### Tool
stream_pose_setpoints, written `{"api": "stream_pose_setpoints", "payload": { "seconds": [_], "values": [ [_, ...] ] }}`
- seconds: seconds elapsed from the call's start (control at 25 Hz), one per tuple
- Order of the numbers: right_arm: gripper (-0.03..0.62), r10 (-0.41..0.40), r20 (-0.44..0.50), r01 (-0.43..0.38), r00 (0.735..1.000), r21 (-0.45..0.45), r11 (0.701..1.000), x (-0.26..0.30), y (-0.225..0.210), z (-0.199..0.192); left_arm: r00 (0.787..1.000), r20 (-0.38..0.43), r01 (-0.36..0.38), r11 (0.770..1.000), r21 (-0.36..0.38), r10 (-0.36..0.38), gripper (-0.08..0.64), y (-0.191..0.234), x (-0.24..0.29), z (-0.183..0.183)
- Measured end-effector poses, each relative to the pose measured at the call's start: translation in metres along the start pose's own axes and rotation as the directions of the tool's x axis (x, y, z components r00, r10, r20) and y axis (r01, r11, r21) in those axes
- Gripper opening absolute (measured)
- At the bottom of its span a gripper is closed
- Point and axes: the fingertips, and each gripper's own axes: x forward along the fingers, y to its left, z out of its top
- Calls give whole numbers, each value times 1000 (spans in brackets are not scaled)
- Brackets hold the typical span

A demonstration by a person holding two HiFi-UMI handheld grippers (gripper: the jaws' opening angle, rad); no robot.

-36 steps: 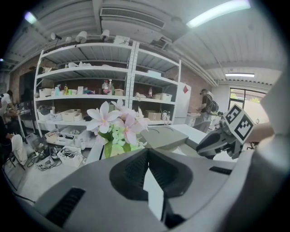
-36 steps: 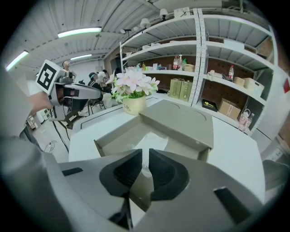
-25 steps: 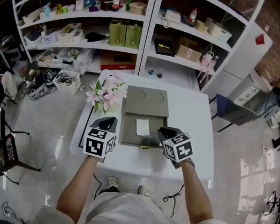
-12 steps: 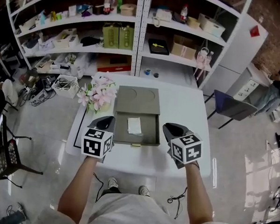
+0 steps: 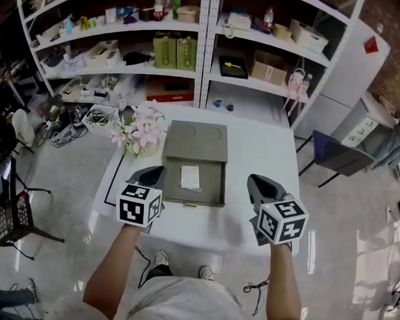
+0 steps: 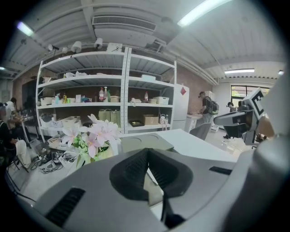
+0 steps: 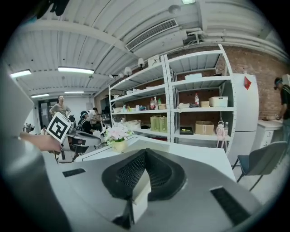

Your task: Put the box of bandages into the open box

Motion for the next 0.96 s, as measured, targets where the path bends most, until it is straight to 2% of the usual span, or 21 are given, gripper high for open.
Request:
{"api": "stream_pose_setpoints", "payload": {
  "seconds": [0.36, 0.96],
  "values": [
    [5, 15, 20, -16, 1000, 28, 999, -9, -7, -4, 999, -5, -43, 999, -3, 43, 5, -4, -8, -3],
    [5, 46, 10, -46, 999, 11, 999, -11, -1, -6, 998, -9, -68, 998, -3, 68, 5, -8, -19, -7]
  ]
}}
